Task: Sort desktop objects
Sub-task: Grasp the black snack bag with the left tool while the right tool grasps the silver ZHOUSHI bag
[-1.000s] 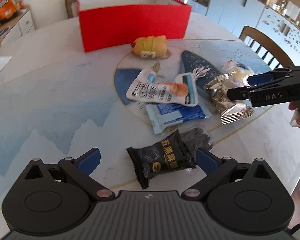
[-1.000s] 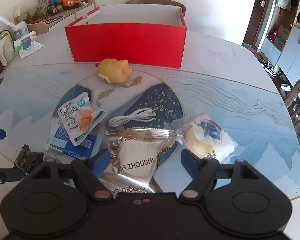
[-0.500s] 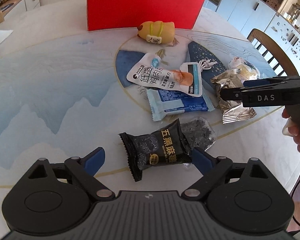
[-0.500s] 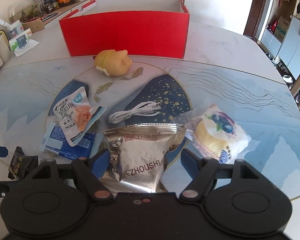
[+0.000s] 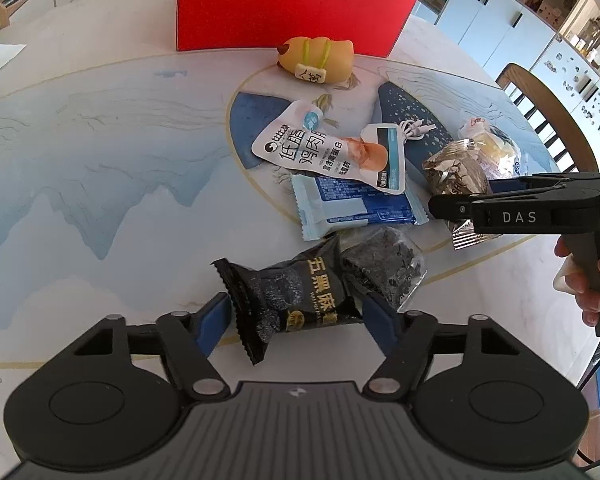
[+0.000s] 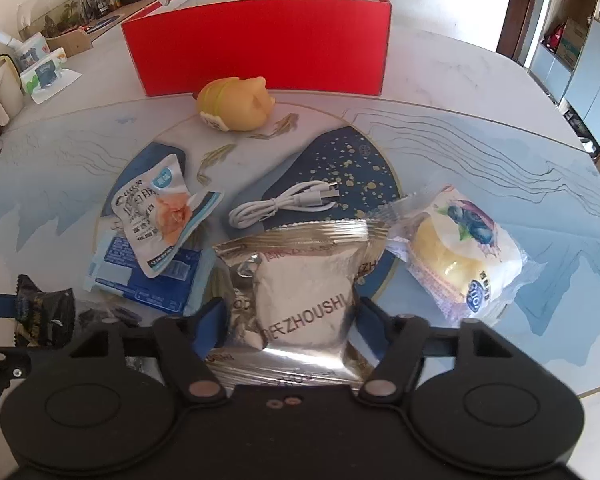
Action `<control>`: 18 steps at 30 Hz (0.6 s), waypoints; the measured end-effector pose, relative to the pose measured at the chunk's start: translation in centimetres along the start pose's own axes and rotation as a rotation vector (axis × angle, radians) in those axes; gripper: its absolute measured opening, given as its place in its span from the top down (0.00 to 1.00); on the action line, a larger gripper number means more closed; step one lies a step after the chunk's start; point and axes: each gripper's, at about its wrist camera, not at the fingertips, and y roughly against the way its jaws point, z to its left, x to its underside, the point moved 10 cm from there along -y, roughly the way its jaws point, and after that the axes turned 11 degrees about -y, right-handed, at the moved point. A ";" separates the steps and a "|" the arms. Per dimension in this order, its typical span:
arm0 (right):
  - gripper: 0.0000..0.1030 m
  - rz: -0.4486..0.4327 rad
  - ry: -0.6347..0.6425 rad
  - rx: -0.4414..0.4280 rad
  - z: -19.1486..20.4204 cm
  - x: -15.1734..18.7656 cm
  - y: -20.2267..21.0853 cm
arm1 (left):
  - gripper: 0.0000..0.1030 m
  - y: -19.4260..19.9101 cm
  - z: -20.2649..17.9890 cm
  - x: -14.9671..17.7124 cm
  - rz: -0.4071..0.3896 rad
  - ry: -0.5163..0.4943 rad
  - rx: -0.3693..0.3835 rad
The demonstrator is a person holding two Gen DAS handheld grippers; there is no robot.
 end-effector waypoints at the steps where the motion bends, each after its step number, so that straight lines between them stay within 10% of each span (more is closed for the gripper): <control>1: 0.38 -0.002 0.001 0.000 0.0 0.0 0.0 | 0.37 0.0 0.0 0.0 0.000 0.000 -0.001; 18: 0.55 -0.046 0.058 0.019 0.2 0.0 1.0 | 0.46 0.3 0.8 0.0 -0.015 0.027 0.014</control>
